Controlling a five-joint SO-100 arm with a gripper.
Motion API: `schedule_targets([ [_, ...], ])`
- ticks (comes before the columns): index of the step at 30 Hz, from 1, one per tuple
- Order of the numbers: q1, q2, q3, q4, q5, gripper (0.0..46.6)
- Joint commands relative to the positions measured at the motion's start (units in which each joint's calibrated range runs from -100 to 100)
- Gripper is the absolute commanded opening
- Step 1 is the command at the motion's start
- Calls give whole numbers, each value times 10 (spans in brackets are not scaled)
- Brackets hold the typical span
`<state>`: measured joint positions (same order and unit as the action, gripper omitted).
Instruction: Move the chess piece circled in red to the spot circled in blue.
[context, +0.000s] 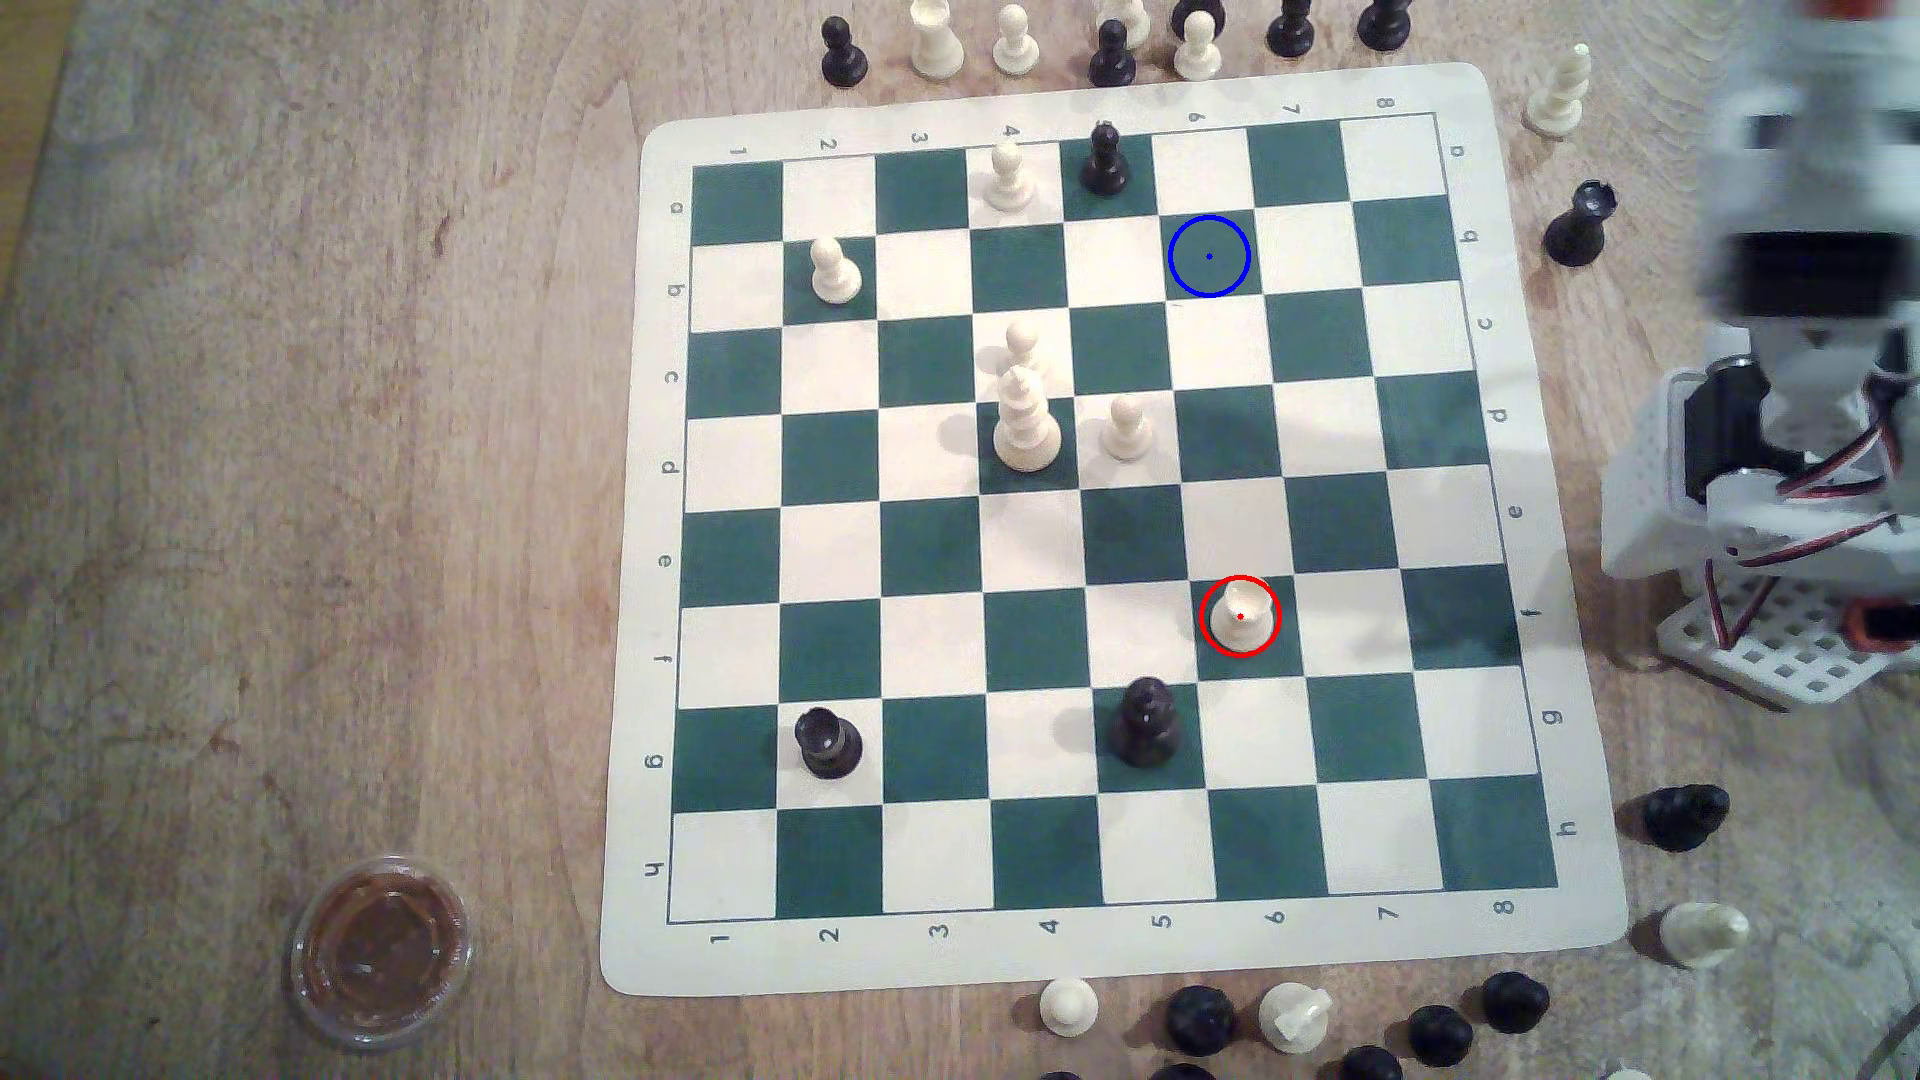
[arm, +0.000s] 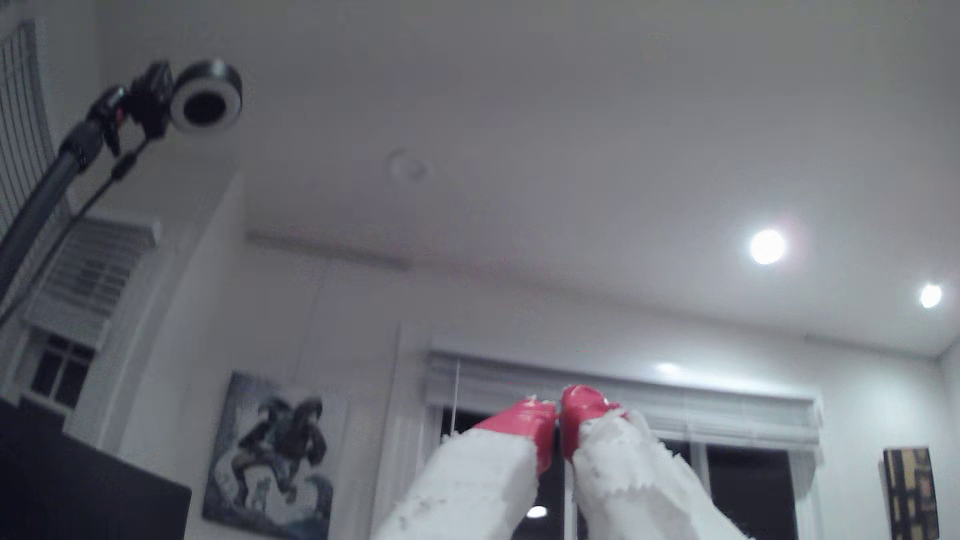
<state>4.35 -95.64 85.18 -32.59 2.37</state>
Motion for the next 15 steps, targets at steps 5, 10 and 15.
schedule_targets([
  [5,12,-1,-185,447,-2,2],
  [10,3,0,-243,748,-2,2],
  [15,-27,-1,-268,938,-32,20],
])
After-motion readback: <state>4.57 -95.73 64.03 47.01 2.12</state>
